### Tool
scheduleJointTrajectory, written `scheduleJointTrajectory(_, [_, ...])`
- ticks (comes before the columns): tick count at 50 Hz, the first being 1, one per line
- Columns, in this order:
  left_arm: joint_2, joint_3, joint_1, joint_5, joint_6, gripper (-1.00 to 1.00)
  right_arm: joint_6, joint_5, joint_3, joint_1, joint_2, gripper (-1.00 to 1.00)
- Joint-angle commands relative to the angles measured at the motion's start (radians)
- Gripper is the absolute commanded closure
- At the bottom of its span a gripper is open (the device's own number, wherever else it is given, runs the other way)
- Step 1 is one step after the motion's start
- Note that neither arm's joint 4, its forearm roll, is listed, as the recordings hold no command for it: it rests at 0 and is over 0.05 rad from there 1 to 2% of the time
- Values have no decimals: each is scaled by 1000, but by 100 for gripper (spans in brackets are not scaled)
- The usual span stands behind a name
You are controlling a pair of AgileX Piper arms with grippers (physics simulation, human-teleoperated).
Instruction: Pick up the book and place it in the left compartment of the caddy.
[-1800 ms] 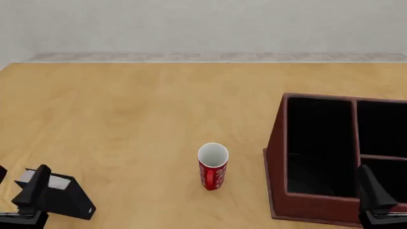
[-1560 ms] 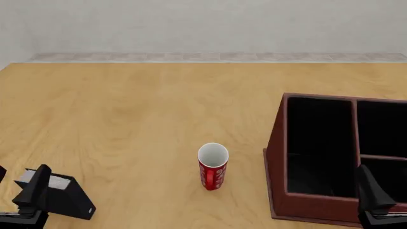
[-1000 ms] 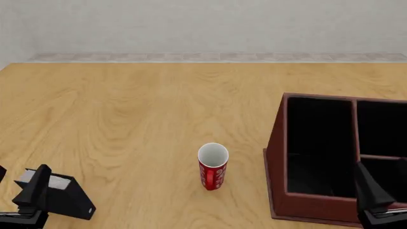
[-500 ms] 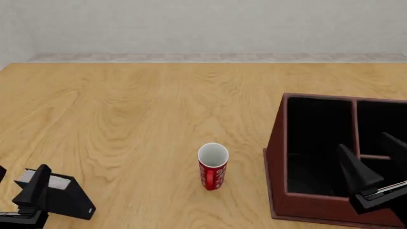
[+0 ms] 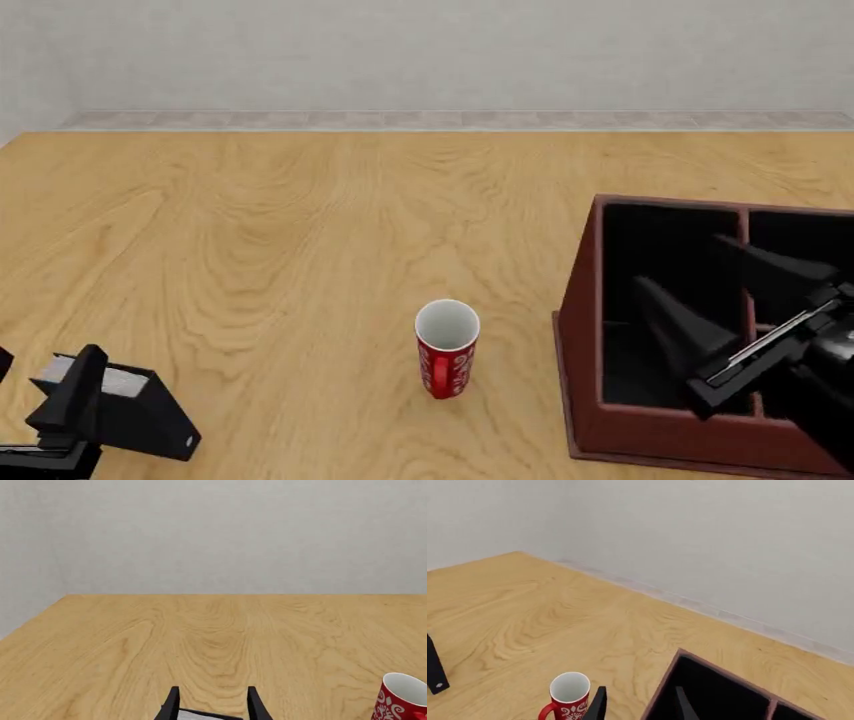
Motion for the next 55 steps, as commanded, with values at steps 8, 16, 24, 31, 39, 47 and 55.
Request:
scheduleJointTrajectory(8, [0, 0, 0, 0, 0, -100, -7, -11, -75, 136, 105, -100])
scheduleJointTrajectory(16, [0, 0, 0, 0, 0, -100, -19, 0, -95, 179, 124, -100])
scheduleJointTrajectory(24, [0, 0, 0, 0, 0, -100, -21, -20, -116, 241, 184, -100])
scheduleJointTrajectory(31, [0, 0, 0, 0, 0, -100, -21, -39, -134, 280, 232, -100])
scheduleJointTrajectory(39, [0, 0, 0, 0, 0, -100, -25, -63, -155, 324, 299, -100])
scheduleJointTrajectory(47, [0, 0, 0, 0, 0, -100, -24, -79, -180, 363, 349, -100])
scheduleJointTrajectory(55, [0, 0, 0, 0, 0, -100, -32, -88, -202, 404, 390, -100])
